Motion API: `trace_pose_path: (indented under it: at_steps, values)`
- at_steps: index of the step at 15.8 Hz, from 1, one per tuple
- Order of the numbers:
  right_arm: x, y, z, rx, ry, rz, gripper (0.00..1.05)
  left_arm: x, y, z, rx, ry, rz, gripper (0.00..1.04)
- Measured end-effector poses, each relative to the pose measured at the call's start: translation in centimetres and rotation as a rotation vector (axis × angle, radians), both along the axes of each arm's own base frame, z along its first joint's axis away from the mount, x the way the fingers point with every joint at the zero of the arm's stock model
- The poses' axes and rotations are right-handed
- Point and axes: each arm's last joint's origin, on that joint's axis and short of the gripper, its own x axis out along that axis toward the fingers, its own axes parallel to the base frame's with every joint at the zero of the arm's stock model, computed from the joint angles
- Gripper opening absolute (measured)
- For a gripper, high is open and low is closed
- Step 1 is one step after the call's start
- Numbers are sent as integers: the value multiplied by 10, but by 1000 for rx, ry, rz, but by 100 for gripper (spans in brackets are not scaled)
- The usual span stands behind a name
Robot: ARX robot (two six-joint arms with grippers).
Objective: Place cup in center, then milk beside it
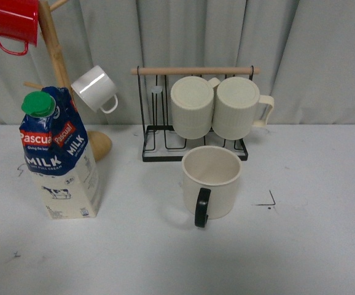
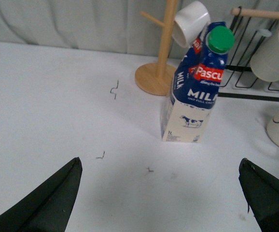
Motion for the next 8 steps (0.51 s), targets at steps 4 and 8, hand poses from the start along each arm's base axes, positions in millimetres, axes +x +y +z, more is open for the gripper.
trace_pose_path:
  at_steps: [4,8]
  values:
    - [0,0,0,1,-1,-1,100,55,5,39,2,-108,-32,98]
    - [0,0,0,1,0,-1,98,143,0,58,103,-132,-143,98]
